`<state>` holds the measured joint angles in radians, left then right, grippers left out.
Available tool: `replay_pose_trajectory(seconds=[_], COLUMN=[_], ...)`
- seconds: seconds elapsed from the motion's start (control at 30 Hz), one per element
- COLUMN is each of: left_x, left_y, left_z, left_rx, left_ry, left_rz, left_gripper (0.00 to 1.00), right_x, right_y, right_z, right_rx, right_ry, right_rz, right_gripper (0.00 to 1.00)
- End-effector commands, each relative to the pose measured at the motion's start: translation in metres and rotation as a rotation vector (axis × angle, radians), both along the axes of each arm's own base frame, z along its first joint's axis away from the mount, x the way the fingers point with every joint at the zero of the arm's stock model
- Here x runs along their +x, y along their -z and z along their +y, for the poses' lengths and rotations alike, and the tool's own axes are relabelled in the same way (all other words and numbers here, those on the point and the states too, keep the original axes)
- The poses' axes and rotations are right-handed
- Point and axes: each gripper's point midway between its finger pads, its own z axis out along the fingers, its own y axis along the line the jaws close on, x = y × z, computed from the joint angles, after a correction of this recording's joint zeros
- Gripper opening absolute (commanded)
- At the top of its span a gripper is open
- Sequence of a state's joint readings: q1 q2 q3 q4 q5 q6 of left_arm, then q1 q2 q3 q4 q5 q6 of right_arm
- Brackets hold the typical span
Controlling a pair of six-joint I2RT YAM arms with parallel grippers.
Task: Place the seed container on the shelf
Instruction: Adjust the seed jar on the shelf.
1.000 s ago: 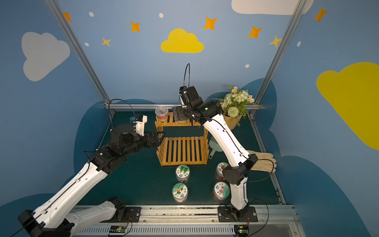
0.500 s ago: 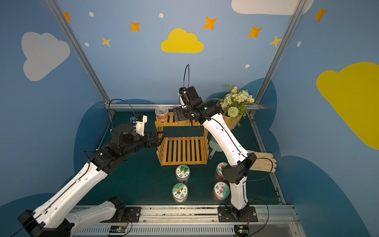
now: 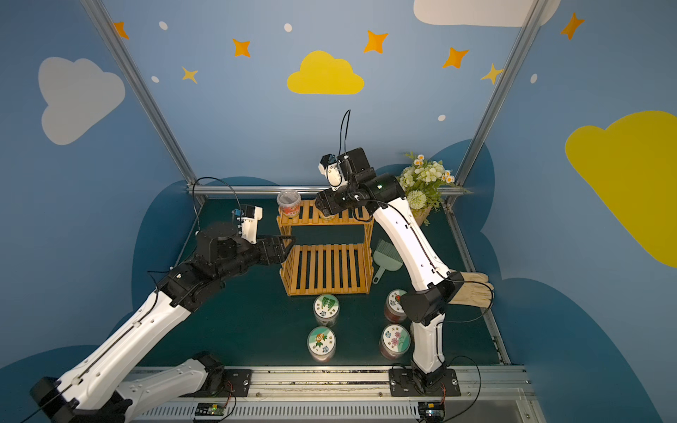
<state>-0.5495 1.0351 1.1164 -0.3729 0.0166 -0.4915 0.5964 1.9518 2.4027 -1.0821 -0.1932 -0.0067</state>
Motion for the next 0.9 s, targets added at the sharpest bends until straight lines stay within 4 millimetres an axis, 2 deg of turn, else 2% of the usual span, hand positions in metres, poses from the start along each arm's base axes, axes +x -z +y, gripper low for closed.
replay_pose_trajectory(seconds=[0.0,0.3,0.5,0.73,0.87], left_x=[-0.006,-0.012,-0.013,-0.012,-0.013], left_y=[-0.005,-0.008,0.005,0.012,0.016], left_z=[0.003,0.003,0.004,0.007,0.009], left_rx=[0.014,0.030,0.067,0.080,0.086], left_ry=[0.018,0.044,0.050,0.039,0.029], left_rz=[-0.022,-0.035,-0.006,0.003,0.017], left_gripper=[1.00,1.00,1.00,1.00,1.00], right_x=[-0.023,-0.026,-0.021,-0.010,-0.011], right_y=[-0.029,-0.024,-0.025,-0.009,-0.005], right_z=[0.001,0.008,0.012,0.022,0.026], right_rx=[0.081,0.080,0.075,0.069,0.065], right_ry=[-0.162,-0.250,-0.274,-0.288,-0.318], right_rz=[-0.040,-0.051,-0.081,-0.055,-0.053], right_gripper=[0.69,0.70,0.71,0.72,0.73])
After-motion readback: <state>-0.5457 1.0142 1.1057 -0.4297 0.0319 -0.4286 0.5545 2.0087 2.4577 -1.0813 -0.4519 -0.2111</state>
